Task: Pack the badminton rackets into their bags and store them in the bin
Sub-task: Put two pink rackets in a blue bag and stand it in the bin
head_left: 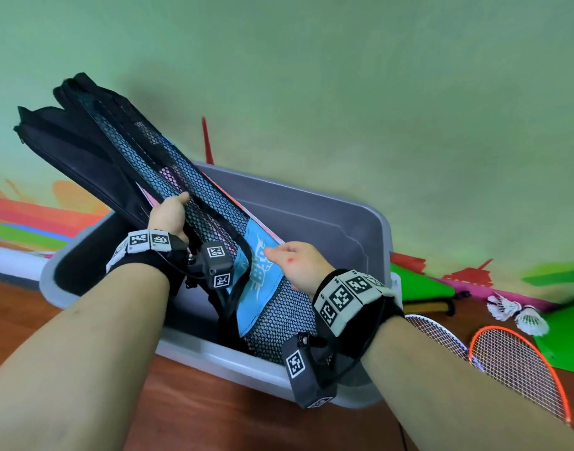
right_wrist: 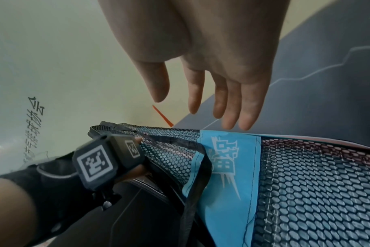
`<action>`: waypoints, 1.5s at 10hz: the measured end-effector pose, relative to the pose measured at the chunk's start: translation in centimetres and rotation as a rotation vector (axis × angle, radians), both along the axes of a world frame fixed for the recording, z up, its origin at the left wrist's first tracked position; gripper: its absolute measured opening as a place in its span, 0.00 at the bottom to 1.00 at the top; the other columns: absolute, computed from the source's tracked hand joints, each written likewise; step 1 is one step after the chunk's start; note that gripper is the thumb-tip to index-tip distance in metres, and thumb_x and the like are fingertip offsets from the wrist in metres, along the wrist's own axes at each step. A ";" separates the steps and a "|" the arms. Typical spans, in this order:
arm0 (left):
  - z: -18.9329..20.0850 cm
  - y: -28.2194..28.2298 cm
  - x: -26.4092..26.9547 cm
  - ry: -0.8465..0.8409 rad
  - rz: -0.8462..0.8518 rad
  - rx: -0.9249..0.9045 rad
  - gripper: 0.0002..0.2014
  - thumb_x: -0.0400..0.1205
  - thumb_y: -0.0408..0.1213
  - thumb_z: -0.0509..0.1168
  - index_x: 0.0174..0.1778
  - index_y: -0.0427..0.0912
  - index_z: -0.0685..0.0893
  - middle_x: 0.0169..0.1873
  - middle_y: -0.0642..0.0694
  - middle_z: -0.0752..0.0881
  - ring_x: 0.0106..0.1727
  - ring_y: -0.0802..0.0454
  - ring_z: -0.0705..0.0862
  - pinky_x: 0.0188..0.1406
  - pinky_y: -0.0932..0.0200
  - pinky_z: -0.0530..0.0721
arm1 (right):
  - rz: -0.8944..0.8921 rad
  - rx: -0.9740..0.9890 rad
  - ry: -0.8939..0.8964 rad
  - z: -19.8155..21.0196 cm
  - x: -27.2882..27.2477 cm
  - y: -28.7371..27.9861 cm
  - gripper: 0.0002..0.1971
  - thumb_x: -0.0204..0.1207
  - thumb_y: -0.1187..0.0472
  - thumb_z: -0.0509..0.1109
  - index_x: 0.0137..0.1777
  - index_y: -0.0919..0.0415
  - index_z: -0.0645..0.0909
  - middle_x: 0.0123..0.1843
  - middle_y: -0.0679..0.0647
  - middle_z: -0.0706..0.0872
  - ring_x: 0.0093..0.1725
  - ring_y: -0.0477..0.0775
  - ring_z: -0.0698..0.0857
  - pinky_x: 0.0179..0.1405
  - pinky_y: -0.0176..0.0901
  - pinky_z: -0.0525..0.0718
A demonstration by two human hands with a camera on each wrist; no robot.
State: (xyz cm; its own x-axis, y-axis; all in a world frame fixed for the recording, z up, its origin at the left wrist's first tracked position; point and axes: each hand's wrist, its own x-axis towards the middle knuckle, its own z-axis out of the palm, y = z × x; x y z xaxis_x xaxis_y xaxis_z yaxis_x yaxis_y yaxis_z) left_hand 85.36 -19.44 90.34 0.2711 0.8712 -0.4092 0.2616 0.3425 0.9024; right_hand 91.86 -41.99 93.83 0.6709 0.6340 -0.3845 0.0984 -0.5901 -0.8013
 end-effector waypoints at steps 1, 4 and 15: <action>0.3 0.2 -0.9 0.028 -0.024 0.058 0.36 0.78 0.20 0.63 0.82 0.40 0.61 0.76 0.34 0.69 0.74 0.35 0.71 0.69 0.49 0.73 | 0.005 -0.003 0.001 0.0 -0.4 0.2 0.25 0.79 0.48 0.64 0.65 0.70 0.79 0.44 0.66 0.84 0.37 0.51 0.73 0.51 0.49 0.81; 2.0 -1.0 -4.2 0.009 0.037 0.138 0.22 0.86 0.43 0.57 0.71 0.32 0.74 0.70 0.33 0.78 0.70 0.36 0.77 0.65 0.48 0.77 | 0.059 0.006 -0.029 1.1 -3.0 2.1 0.24 0.80 0.53 0.65 0.65 0.75 0.77 0.49 0.68 0.84 0.46 0.60 0.81 0.58 0.52 0.79; 2.0 -2.6 -5.8 0.285 -0.158 0.179 0.17 0.83 0.32 0.59 0.67 0.31 0.73 0.60 0.33 0.81 0.63 0.35 0.80 0.58 0.46 0.81 | 0.118 -0.056 -0.117 0.9 -3.9 2.0 0.27 0.79 0.51 0.67 0.74 0.66 0.72 0.72 0.60 0.77 0.71 0.59 0.77 0.71 0.46 0.71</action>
